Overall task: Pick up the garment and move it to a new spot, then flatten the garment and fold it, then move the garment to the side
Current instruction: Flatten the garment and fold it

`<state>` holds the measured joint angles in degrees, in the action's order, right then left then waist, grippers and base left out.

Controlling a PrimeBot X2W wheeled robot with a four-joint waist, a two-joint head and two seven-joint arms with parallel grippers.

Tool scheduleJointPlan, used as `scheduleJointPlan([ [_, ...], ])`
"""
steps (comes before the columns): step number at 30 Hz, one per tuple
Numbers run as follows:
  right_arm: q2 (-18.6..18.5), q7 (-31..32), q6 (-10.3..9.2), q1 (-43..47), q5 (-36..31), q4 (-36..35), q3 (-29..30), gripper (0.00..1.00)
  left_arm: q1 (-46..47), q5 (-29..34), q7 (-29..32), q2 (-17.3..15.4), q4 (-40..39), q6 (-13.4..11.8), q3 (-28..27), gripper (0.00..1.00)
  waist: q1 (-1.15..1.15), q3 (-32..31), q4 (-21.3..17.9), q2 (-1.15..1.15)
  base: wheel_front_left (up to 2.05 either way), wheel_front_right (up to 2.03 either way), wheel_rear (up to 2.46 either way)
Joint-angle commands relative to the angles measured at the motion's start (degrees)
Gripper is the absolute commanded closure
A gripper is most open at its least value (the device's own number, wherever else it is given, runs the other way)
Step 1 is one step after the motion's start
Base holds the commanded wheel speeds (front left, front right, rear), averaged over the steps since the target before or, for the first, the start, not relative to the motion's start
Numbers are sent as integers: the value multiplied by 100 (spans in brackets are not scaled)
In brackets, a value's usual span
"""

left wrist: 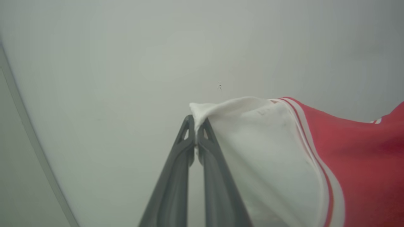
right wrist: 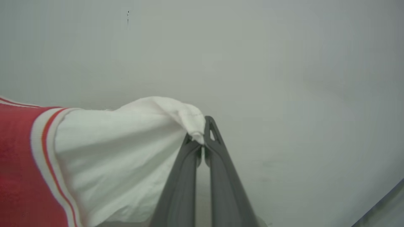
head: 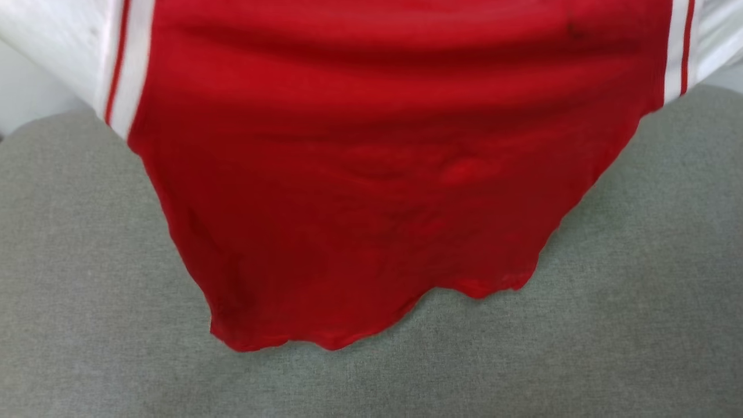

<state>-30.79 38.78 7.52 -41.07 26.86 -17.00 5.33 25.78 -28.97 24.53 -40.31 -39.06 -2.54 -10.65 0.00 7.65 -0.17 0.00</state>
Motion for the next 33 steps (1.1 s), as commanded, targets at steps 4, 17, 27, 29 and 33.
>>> scheduleJointPlan([
  [4, -115, -98, -6, -529, -4, 139, -165, 100, 523, -119, -65, -127, 220, 49, -73, 100, 0, 455, -18, 0, 0, 0, 0],
  [17, 223, -508, -6, -2900, -369, 1439, -320, 100, 3066, -42, -539, -413, 1886, 541, 753, 100, 0, 2012, 67, 0, 0, 0, 0],
  [27, 704, -1325, -5, -4968, -1008, 2963, -278, 100, 5708, 319, -1053, -156, 3713, 806, 1609, 100, 0, 2976, 156, 0, 0, 0, 0],
  [29, 777, -1562, -5, -5287, -1163, 3292, -244, 100, 6120, 399, -1288, -67, 4146, 840, 1719, 100, 0, 3111, 178, 0, 0, 0, 0],
  [33, 924, -1989, -5, -5679, -1440, 3984, -174, 100, 6585, 506, -1805, 167, 4957, 866, 1880, 100, 0, 3275, 221, 0, 0, 0, 0],
])
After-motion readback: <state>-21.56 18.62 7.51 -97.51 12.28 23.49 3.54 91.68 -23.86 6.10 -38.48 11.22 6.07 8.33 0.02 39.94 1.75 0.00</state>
